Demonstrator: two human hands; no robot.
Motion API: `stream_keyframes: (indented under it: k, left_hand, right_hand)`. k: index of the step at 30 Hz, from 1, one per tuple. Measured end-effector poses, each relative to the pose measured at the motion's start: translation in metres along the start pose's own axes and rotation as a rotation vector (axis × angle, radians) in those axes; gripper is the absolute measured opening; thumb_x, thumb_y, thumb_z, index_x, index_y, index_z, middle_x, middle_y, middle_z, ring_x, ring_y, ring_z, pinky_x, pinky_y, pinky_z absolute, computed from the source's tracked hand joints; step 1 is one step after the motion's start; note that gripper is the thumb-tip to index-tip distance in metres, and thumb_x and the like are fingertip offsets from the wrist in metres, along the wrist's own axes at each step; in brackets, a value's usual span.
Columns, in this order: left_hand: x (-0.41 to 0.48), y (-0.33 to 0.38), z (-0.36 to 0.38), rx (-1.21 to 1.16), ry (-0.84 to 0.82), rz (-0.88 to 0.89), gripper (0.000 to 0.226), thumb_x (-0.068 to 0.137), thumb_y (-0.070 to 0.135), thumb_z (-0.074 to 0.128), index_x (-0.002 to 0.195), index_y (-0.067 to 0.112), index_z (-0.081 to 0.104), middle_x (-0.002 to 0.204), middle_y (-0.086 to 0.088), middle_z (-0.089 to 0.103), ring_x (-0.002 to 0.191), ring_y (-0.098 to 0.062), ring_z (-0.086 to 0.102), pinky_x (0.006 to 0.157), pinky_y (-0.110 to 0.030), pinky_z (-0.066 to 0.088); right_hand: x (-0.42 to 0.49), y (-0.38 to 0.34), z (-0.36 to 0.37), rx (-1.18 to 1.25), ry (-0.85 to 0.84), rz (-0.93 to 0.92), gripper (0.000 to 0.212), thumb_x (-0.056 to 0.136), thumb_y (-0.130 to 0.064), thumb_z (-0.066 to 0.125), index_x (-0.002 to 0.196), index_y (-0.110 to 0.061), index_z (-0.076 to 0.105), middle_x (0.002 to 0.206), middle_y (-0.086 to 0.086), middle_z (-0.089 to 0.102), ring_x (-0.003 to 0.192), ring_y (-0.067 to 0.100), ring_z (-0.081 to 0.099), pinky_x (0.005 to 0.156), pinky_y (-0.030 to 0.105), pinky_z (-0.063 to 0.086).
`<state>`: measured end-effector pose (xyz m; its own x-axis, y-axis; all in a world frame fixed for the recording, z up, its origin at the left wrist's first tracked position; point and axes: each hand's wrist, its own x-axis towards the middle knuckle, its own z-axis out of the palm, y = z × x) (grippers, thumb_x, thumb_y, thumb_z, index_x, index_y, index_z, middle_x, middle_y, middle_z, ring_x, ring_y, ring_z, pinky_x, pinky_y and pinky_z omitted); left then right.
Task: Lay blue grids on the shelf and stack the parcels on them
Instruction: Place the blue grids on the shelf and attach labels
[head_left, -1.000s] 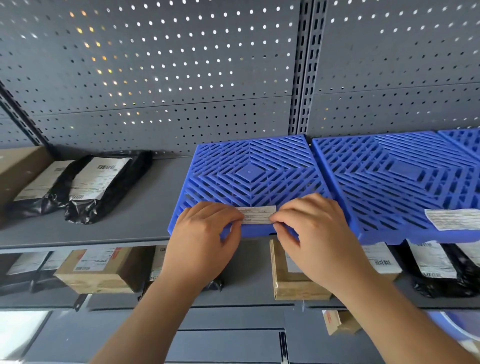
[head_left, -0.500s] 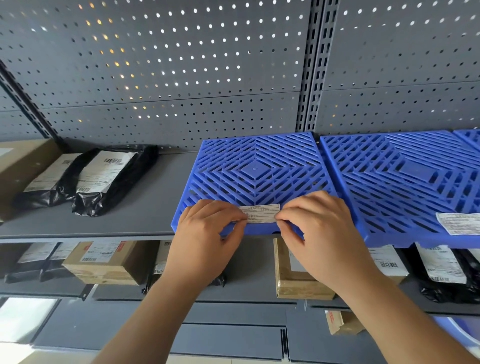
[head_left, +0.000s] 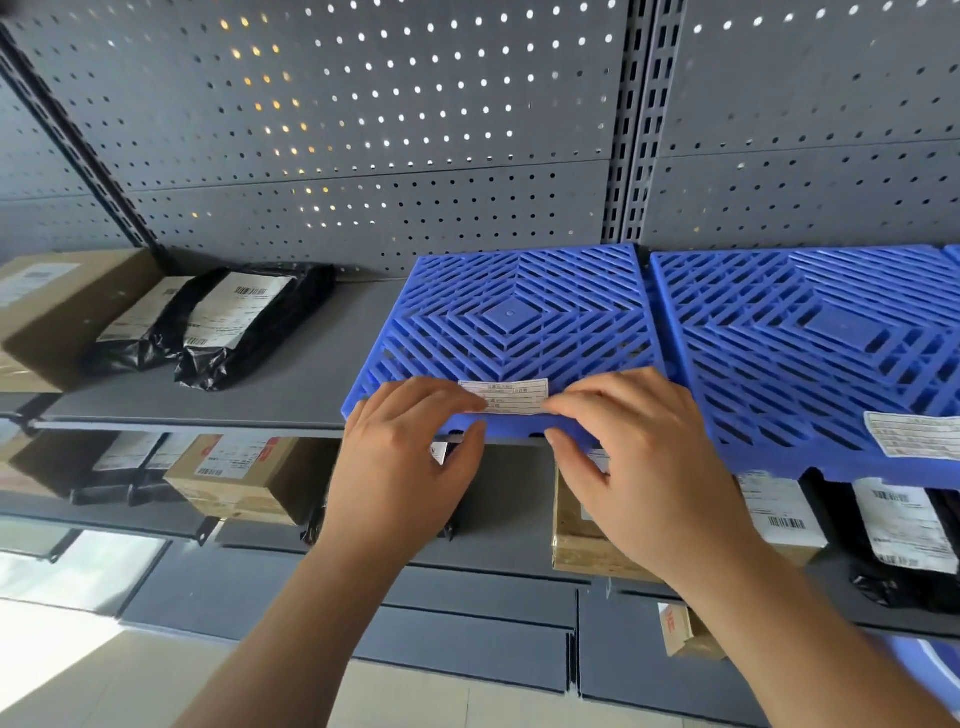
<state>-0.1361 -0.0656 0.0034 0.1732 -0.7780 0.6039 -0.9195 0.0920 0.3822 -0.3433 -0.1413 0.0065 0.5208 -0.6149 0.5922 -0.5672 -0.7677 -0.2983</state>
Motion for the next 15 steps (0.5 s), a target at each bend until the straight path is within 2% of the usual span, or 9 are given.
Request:
stream_keyframes:
  k: [3,8,15]
  left_hand:
    - [-0.014,0.016,0.001,0.027,-0.003,-0.029,0.021,0.09,0.032,0.063,0.103,0.023,0.076,0.105,0.011,0.071,0.096,-0.016,0.065,0.085,-0.043,0.051]
    - [-0.039,0.042,0.001,0.033,-0.009,-0.074,0.02,0.089,0.029,0.066,0.104,0.02,0.076,0.103,0.009,0.071,0.096,-0.019,0.065,0.087,-0.043,0.051]
    - [-0.08,0.062,0.002,0.046,-0.159,-0.071,0.022,0.088,0.031,0.069,0.108,0.024,0.074,0.107,0.011,0.069,0.097,-0.017,0.063,0.085,-0.043,0.054]
  right_hand:
    - [-0.01,-0.003,-0.007,0.083,0.007,-0.016,0.028,0.091,-0.027,0.065,0.117,-0.02,0.069,0.098,-0.011,0.064,0.095,0.022,0.059,0.085,0.043,0.049]
    - [-0.033,-0.005,-0.015,0.139,-0.023,-0.026,0.03,0.092,-0.03,0.064,0.12,-0.019,0.067,0.105,-0.006,0.068,0.099,0.023,0.06,0.083,0.042,0.052]
    - [-0.092,-0.017,-0.025,0.118,-0.125,0.114,0.037,0.093,-0.041,0.052,0.122,-0.021,0.064,0.111,-0.009,0.065,0.105,0.021,0.058,0.089,0.042,0.051]
